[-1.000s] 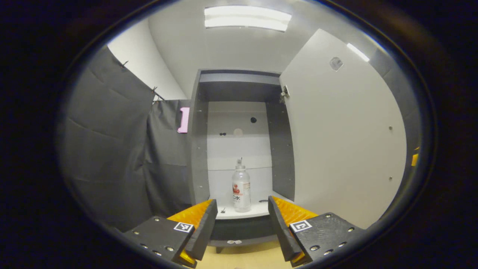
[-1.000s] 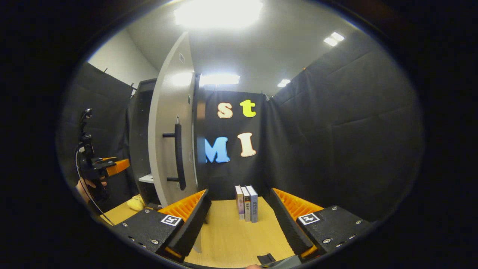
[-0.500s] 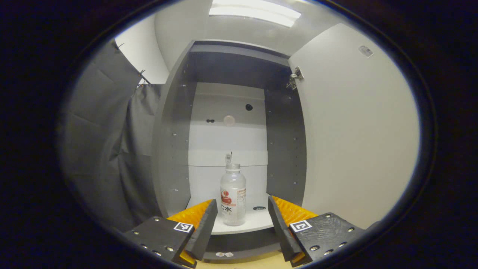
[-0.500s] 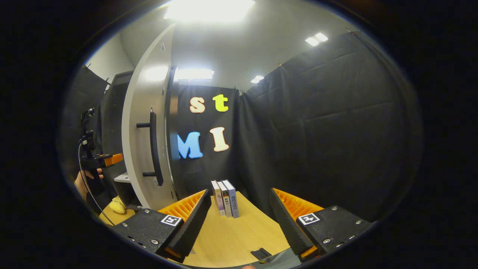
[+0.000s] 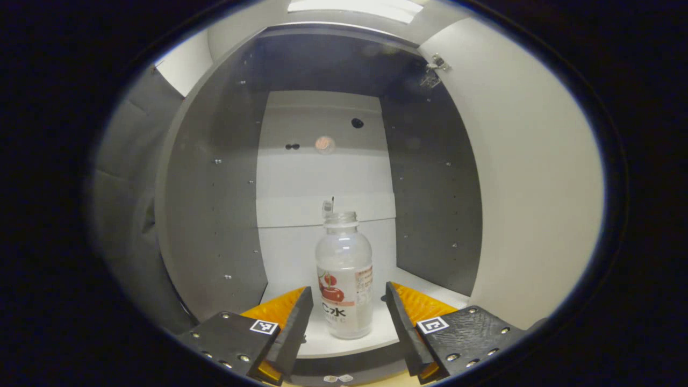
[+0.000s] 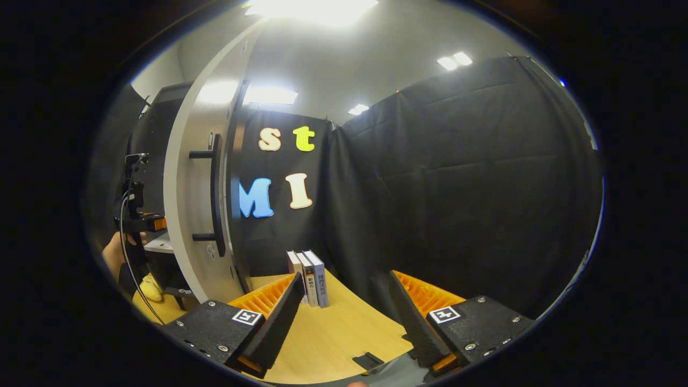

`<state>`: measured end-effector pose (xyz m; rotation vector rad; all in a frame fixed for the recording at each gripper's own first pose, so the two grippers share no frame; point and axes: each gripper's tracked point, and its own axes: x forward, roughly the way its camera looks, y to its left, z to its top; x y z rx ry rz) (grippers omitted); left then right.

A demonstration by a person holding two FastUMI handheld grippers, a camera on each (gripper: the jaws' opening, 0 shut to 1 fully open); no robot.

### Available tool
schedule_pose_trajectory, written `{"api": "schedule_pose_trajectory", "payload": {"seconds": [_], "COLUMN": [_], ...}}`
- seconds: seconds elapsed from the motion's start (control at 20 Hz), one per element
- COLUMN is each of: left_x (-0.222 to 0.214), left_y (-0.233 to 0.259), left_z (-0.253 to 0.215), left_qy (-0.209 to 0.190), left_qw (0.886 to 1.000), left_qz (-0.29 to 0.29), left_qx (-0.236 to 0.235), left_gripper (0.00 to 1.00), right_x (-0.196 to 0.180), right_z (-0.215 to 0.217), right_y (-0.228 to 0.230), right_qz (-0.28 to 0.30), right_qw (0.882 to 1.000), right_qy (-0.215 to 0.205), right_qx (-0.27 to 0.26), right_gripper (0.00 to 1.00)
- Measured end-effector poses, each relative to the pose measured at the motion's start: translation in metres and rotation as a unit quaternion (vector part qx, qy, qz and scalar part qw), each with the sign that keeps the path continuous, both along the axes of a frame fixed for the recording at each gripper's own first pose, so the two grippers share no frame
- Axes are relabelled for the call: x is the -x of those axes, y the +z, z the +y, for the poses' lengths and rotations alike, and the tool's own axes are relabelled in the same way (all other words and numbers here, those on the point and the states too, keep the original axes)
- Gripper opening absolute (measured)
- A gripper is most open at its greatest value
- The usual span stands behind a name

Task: Open the cabinet door with the right hand, grasp the bottle in the cabinet with the left hand and place it on the coaster, then close the cabinet door with the right hand.

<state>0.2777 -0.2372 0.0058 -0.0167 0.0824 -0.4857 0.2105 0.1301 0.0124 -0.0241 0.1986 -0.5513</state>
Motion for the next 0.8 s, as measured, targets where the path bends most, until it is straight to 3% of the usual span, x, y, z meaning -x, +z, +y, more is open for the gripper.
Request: {"api": "schedule_pose_trajectory", "payload": {"seconds": [0.4, 0.45, 0.55, 0.6, 0.65, 0.7, 0.8], "left_x": [-0.026, -0.028, -0.029, -0.025, -0.025, -0.023, -0.02], "left_y": [-0.021, -0.022, -0.023, -0.02, -0.02, -0.018, -0.011], "left_z": [-0.012, -0.012, -0.014, -0.014, -0.012, -0.011, -0.009], "left_qy": [0.008, 0.011, 0.01, 0.01, 0.011, 0.012, 0.014], "left_qw": [1.0, 1.0, 1.0, 1.0, 1.0, 1.0, 0.999], "left_qz": [0.02, 0.021, 0.025, 0.026, 0.028, 0.029, 0.028], "left_qx": [0.006, 0.006, 0.01, 0.007, 0.004, 0.004, 0.015], "left_gripper": [0.78, 0.83, 0.83, 0.7, 0.64, 0.7, 0.71], "right_x": [0.003, 0.002, 0.003, 0.003, 0.003, 0.002, 0.001], "right_z": [-0.008, -0.008, -0.011, -0.012, -0.013, -0.012, -0.011], "right_y": [-0.009, -0.01, -0.013, -0.015, -0.016, -0.017, -0.017], "right_qz": [0.008, 0.009, 0.011, 0.011, 0.01, 0.008, 0.003], "right_qw": [1.0, 1.0, 1.0, 1.0, 1.0, 1.0, 1.0], "right_qy": [-0.024, -0.024, -0.024, -0.023, -0.019, -0.015, -0.003], "right_qx": [-0.01, -0.011, -0.01, -0.011, -0.014, -0.018, -0.023], "right_gripper": [0.97, 0.97, 0.97, 0.97, 0.97, 0.97, 0.97]}}
